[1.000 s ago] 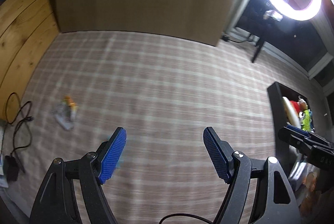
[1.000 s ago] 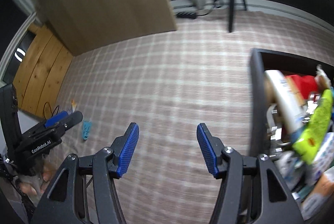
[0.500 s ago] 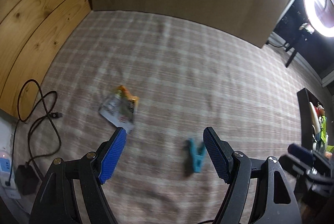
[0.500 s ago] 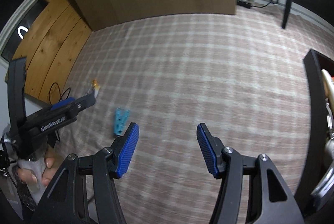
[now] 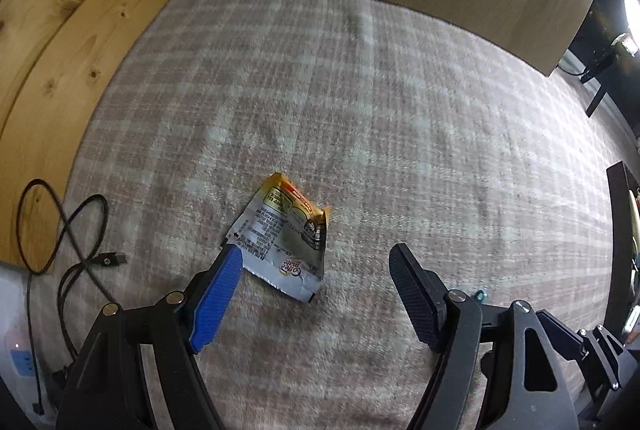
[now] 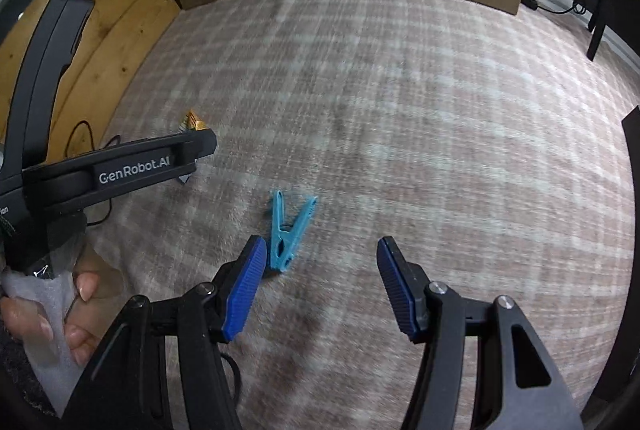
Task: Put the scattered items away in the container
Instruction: 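Grasp the snack packet with the left gripper while the right grasps the blue clothespin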
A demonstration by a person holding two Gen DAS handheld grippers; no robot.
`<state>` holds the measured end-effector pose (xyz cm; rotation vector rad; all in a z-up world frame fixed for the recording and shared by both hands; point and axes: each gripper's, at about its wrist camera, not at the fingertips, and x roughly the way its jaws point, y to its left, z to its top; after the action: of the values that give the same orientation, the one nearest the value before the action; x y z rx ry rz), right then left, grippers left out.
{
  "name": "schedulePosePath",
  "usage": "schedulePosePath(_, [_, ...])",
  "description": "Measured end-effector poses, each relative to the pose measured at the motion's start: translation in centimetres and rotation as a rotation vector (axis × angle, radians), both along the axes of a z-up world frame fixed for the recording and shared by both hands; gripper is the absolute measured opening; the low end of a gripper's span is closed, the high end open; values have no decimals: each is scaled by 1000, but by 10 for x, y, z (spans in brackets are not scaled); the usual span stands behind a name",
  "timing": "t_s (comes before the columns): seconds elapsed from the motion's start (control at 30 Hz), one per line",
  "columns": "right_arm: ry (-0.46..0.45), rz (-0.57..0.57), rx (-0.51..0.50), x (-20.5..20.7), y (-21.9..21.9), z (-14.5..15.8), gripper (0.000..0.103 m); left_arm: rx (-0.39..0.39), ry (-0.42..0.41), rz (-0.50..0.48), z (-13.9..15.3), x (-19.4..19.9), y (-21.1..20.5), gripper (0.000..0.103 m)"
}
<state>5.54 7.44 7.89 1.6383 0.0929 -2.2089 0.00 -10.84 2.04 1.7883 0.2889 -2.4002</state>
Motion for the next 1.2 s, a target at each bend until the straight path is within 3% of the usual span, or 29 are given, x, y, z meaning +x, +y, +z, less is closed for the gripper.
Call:
schedulePosePath(0.33, [-17, 7, 50, -1, -28, -21, 56, -49, -46, -20, -17, -12, 0, 64])
schedulePosePath(0.43, [-13, 16, 87, 0, -37, -26, 50, -65, -42, -22, -18, -13, 0, 60])
schedulePosePath(0.6, [14, 27, 127, 5, -47, -29, 43, -58, -29, -12, -15, -11, -10, 38])
schedulePosePath(0.67, [31, 23, 142, 6, -46, -28, 25, -77, -24, -14, -15, -10, -13, 29])
schedulePosePath(0.7, [37, 23, 151, 6, -45, -28, 23, -75, -19, -20, -14, -9, -13, 25])
schedulePosePath(0.87, [24, 27, 114, 8, -38, -26, 22, -38, -13, -20, -8, -4, -11, 10])
schedulePosePath(1.2, [46, -9, 14, 13, 3, 6, 22, -39, 38, 24, 24, 23, -15, 8])
